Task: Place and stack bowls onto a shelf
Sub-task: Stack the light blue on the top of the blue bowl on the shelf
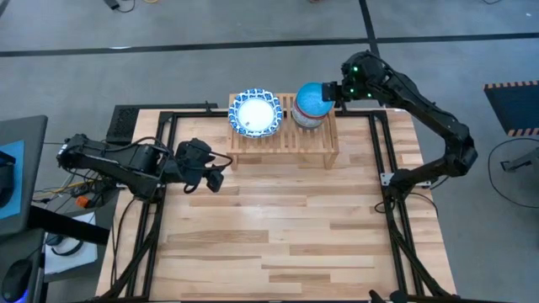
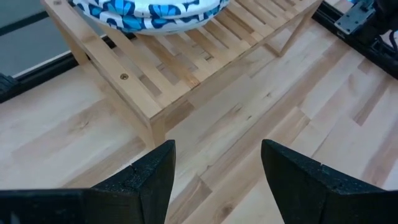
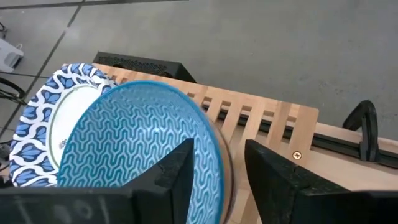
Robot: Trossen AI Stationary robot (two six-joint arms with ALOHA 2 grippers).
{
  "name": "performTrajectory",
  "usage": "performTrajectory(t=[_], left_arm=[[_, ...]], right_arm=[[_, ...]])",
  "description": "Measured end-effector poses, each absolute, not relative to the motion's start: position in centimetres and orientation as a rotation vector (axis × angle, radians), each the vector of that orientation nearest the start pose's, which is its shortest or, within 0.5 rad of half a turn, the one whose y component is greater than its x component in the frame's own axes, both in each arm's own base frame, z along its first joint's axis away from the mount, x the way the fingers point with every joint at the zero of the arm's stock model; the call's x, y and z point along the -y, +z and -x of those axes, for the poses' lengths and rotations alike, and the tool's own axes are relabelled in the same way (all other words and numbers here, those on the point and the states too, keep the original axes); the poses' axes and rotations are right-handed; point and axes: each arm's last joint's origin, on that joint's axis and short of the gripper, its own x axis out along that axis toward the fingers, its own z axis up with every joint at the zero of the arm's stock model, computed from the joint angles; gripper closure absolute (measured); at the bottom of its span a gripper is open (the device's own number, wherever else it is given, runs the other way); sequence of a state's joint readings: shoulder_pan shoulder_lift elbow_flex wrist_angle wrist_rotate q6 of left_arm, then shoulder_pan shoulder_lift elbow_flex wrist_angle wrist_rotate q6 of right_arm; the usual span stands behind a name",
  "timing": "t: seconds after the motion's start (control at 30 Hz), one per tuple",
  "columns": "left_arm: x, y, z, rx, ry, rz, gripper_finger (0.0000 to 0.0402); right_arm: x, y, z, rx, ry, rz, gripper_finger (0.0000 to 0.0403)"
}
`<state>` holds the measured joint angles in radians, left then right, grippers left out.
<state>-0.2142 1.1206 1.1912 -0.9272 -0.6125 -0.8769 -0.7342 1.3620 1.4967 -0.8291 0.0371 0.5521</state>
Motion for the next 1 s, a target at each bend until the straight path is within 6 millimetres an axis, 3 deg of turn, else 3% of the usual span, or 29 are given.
performTrajectory(t=[0.5, 1.0], left_arm=[[2.2, 37.0, -18.6, -0.413, 0.666, 0.431, 0.018], [2.1, 37.1, -18.6, -0.412, 0.666, 0.43, 0.018]], right_arm=[[17.1, 40.9, -18.8, -0.399, -0.93, -0.681, 0.0229], [16.8, 39.4, -21.5, -0.481, -0.846, -0.67, 0.0234]])
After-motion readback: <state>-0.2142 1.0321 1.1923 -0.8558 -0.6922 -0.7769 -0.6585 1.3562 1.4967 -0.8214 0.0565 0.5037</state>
